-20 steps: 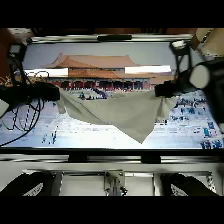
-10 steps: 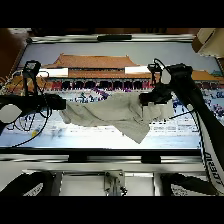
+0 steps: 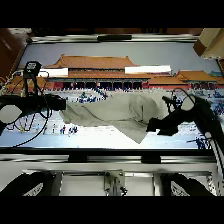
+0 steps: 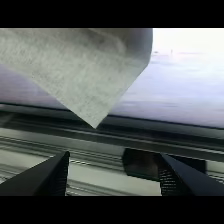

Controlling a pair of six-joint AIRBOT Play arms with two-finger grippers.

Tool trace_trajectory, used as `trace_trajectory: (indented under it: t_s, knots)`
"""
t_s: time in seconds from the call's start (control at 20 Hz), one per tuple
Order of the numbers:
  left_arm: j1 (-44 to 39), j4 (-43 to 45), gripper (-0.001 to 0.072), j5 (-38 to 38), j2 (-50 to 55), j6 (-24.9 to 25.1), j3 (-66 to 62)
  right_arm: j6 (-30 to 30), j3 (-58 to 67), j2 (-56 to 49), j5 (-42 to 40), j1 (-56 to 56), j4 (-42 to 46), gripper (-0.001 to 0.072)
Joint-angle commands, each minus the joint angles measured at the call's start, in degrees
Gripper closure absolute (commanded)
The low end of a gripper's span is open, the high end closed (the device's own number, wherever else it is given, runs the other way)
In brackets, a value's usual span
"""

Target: Fold the shirts.

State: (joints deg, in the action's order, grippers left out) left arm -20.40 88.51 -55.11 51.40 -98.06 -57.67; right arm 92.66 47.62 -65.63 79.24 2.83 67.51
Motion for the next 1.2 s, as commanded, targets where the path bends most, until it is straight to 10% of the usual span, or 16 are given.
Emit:
trace_trajectory:
  t_s: [0.0,0.5,0.55,0.6,0.8,1.15]
  knots:
    - [0.0,0.0,0.0672,0.0,0.0,0.0,0.0,2.4,-14.7,2.3,-13.4,-1.8,-12.2,0.0066]
    - [0.0,0.0,0.0672,0.0,0.0,0.0,0.0,6.3,-17.0,-3.6,-39.4,11.0,-24.1,0.0084]
    - [0.0,0.0,0.0672,0.0,0.0,0.0,0.0,6.3,-16.7,-3.5,-41.6,11.3,-25.1,0.0289]
    - [0.0,0.0,0.0672,0.0,-0.1,0.0,0.0,6.4,-16.0,-3.4,-42.8,11.3,-25.2,0.0650]
    - [0.2,2.8,0.0672,0.0,-0.4,0.1,-2.3,3.7,-8.6,1.7,-41.5,11.3,-18.1,0.0639]
    - [0.0,4.6,0.0672,2.1,-2.9,5.9,-35.1,-2.8,27.1,24.0,-33.7,11.3,19.8,0.0638]
